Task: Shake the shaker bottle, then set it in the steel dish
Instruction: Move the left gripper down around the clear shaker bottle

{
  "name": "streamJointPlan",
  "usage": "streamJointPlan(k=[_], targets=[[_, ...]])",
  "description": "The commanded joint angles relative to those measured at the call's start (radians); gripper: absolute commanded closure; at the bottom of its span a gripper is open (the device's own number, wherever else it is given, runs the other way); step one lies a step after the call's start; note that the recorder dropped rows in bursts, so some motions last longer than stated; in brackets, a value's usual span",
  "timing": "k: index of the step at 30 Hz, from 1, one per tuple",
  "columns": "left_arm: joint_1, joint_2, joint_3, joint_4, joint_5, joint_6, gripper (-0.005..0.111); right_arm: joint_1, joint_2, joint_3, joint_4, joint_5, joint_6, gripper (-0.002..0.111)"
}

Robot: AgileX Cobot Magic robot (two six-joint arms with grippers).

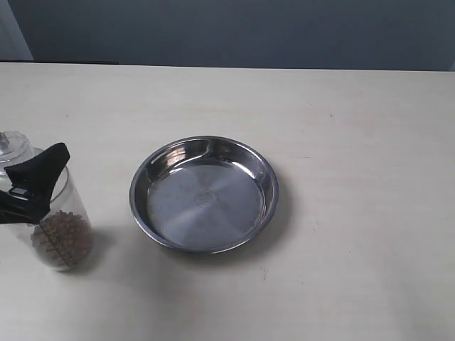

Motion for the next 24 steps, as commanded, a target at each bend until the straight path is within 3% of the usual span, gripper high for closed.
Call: streamJointPlan(k=[1,20,24], targets=[[0.001,0.051,0.003,-0.017,-0.024,0.006,0.025,-0.003,-0.003,0.001,-0.001,-0.007,0.0,0.109],[0.001,0.07,0.006,-0.002,0.129,-0.044,0.025,-0.003,-0.003,0.001,-0.001,-0.007,0.0,0.109],[0.001,0.065,0.01,0.006,0.074,-0.042,0.025,-0.003,-0.003,0.001,-0.001,-0.007,0.0,0.109]])
